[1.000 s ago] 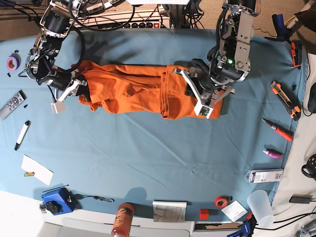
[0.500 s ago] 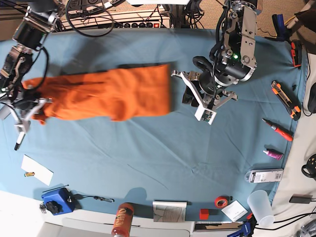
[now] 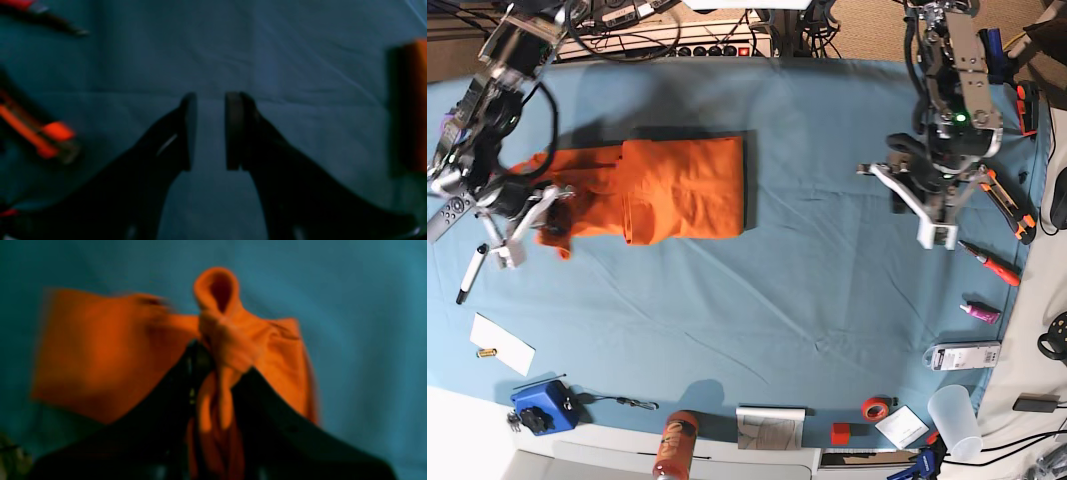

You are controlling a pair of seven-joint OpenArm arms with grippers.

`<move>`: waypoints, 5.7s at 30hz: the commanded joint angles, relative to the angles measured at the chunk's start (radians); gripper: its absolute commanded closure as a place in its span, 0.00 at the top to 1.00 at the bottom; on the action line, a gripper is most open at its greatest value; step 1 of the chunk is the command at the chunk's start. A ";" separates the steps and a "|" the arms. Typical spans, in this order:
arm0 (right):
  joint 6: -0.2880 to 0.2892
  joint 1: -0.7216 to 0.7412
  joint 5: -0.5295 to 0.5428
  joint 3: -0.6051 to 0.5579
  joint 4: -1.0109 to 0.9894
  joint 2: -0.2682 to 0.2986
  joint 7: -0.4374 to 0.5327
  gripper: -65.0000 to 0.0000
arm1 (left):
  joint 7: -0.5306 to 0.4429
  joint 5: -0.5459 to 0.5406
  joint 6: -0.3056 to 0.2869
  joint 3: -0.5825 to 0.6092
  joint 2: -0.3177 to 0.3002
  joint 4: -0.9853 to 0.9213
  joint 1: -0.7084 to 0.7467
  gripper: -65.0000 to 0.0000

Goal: Layout the t-shirt on the table in an organized manner, then fold the t-shirt properly
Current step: 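Fold the held shirt end over onto the strip with the right gripper, then grasp the folded shirt bundle with both grippers and lift its edge, then fold the lifted shirt edge over the bundle with the left gripper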

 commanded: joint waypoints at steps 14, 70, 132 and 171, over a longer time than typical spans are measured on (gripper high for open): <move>0.050 -0.051 -0.028 -0.206 0.170 -0.176 0.154 0.00 | -0.015 -0.013 -0.003 -0.030 -0.028 0.019 -0.008 0.21; 0.050 -0.016 0.095 -0.395 -0.309 -0.159 0.180 0.00 | -0.204 -0.270 -0.244 0.341 -0.027 0.018 0.018 0.21; 0.050 -0.035 -0.022 0.045 -0.040 0.005 0.105 0.00 | -0.327 -0.145 0.213 0.478 0.260 -0.380 -0.026 0.24; 0.018 0.011 0.028 -0.119 -0.213 0.011 0.051 0.00 | -0.159 -0.118 -0.058 0.478 0.072 -0.206 0.002 0.00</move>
